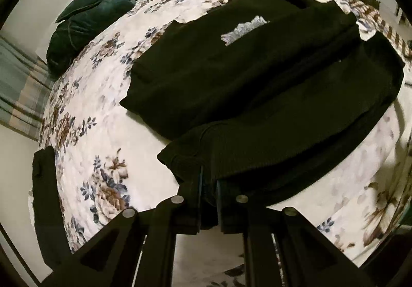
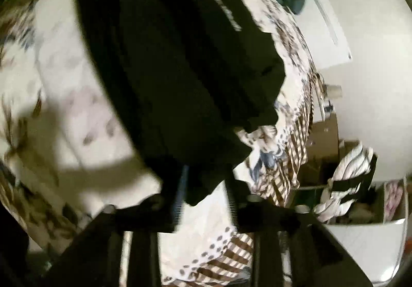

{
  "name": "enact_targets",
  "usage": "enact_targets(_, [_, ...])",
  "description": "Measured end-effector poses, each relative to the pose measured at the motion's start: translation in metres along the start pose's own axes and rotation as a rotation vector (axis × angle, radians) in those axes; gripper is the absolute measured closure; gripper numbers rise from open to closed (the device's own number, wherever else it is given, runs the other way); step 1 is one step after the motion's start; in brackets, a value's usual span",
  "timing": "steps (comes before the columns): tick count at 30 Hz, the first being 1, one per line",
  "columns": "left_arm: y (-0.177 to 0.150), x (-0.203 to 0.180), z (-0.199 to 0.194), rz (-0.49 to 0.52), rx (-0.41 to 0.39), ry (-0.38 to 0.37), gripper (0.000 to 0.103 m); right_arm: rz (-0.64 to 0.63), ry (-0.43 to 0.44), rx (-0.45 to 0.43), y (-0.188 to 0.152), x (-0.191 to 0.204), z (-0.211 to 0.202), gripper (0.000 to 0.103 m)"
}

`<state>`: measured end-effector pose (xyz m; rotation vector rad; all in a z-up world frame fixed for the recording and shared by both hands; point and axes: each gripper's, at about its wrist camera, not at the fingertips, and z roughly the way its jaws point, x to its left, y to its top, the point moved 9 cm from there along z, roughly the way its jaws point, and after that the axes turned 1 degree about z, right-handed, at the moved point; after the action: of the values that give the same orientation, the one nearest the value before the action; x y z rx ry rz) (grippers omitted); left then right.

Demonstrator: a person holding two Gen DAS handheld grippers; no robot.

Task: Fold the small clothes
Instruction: 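Lay the folded hem onto the shirt and press it flat with both grippers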

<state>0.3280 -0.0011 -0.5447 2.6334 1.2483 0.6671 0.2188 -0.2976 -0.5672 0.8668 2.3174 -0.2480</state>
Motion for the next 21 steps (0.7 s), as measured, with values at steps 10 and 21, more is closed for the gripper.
enact_targets(10, [0.001,0.002,-0.002,0.008,-0.003,0.004,0.096,-0.056,-0.110,0.044,0.001,0.007,0.035,0.064])
enact_targets(21, [-0.001,0.004,-0.002,0.000,-0.004,-0.005,0.096,-0.148,-0.128,0.028,0.000,0.017,0.036,0.064])
